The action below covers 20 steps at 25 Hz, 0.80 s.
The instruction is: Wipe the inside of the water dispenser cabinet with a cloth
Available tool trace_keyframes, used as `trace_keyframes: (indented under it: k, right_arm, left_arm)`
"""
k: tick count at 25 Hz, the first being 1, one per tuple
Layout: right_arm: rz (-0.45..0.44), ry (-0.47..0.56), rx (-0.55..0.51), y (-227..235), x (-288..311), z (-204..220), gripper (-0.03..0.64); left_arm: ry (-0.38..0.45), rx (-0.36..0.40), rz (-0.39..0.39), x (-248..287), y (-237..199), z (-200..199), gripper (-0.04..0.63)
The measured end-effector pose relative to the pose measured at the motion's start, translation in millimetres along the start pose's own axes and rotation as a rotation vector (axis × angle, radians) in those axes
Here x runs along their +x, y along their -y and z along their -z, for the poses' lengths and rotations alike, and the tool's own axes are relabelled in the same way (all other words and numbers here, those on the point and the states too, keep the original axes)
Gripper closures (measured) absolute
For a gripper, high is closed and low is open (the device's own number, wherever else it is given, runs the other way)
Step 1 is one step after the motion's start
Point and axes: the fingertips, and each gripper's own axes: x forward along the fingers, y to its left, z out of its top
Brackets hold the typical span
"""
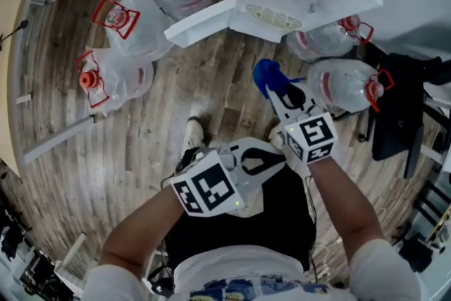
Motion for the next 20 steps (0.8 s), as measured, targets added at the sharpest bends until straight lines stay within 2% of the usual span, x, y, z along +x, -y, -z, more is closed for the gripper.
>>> trace_keyframes:
  k: [5,7,14,20]
  right_arm:
    - [-0.094,-0.004,-0.108,45,70,57,0.538]
    - [-0.099,-0.011,-0.133,64,97,82,0.538]
    - [-0.010,0.011,-0.123,136,197,175,0.538]
    - [0.117,0.110,-0.121,197,284,231,0.538]
  left_arm:
    - [0.077,-0.022,-0.012,80,-61,27,0.592]
    - [0.108,-0.028,0.005,107,-85,40,0.592]
    - [0.145,0.007,0.067,160,-164,103,0.592]
    - [0.132,0.036,0.042,163,-229,160,0.592]
